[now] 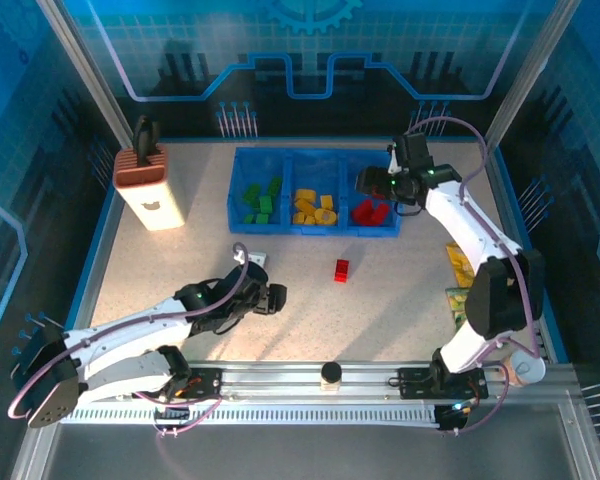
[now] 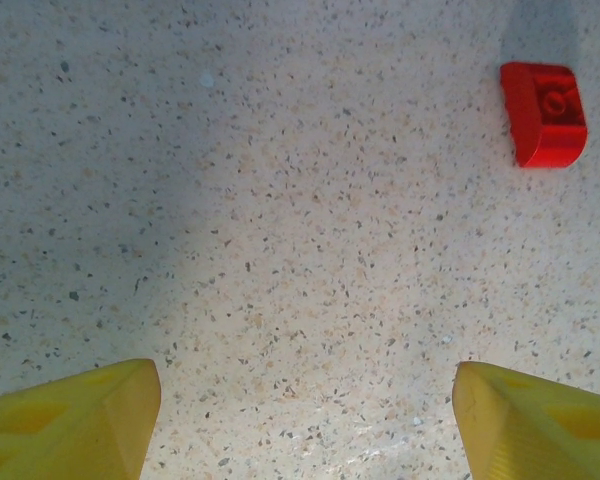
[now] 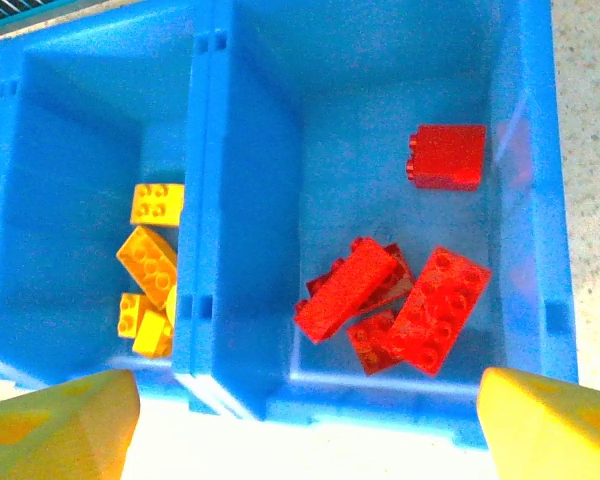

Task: Sort the legos into containers by color
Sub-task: Place the lego in the container, then pick up the lego from the center of the table.

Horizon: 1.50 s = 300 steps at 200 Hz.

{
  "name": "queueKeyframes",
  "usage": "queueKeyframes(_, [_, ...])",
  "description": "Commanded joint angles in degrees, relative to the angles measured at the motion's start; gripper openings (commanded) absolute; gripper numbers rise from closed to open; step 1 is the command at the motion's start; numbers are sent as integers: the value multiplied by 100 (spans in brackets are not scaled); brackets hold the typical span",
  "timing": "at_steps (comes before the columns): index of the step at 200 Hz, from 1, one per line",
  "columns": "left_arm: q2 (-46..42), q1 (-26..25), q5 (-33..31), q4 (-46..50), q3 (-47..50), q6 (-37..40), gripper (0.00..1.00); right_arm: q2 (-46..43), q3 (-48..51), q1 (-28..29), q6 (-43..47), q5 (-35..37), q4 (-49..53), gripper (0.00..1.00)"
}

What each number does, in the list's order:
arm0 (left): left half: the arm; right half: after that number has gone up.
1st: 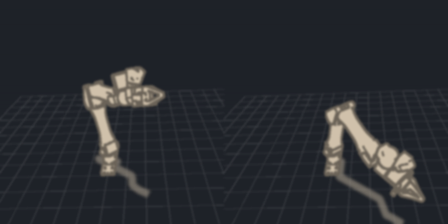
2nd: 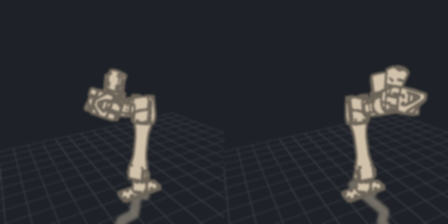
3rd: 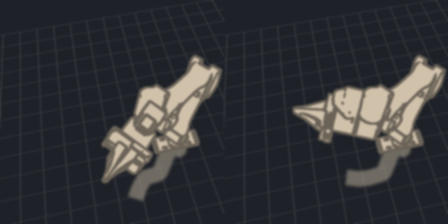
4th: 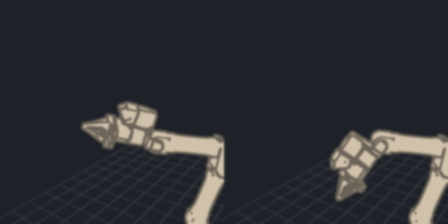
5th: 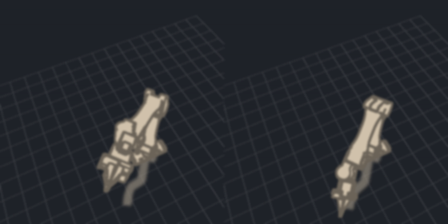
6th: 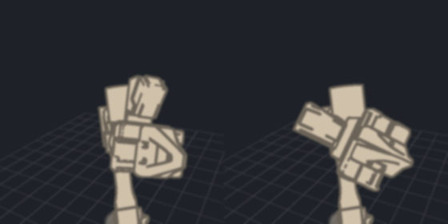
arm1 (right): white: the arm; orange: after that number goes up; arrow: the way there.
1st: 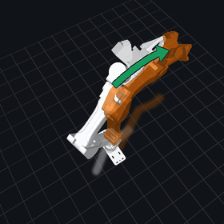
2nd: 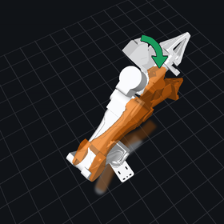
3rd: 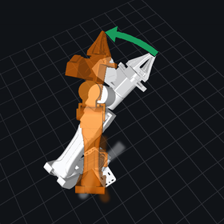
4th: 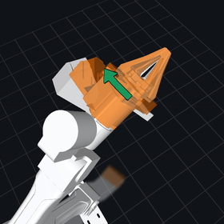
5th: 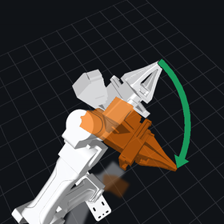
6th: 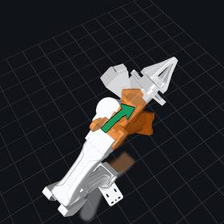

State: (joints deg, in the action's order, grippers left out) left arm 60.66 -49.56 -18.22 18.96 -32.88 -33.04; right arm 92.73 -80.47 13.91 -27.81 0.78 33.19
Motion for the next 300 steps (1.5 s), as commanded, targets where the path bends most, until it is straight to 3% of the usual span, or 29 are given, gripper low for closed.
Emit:
queueKeyframes(1, [267,-118,-5,-216,-313,116,78,-504,597,93,-94,-194,-273,89])
queueKeyframes(73, [1759,-362,519,-783,-1051,326,79,-2142,2498,419,-386,41,-640,89])
queueKeyframes(153, [4036,-410,1122,-415,-3030,653,80,-3659,3946,524,-738,285,-464,90])
queueKeyframes(219, [5224,-408,1033,318,-4331,755,80,-4340,4707,529,-928,306,-404,89])
queueKeyframes(300, [6063,-458,813,795,-5147,926,76,-5133,5435,551,-1147,258,-247,90])
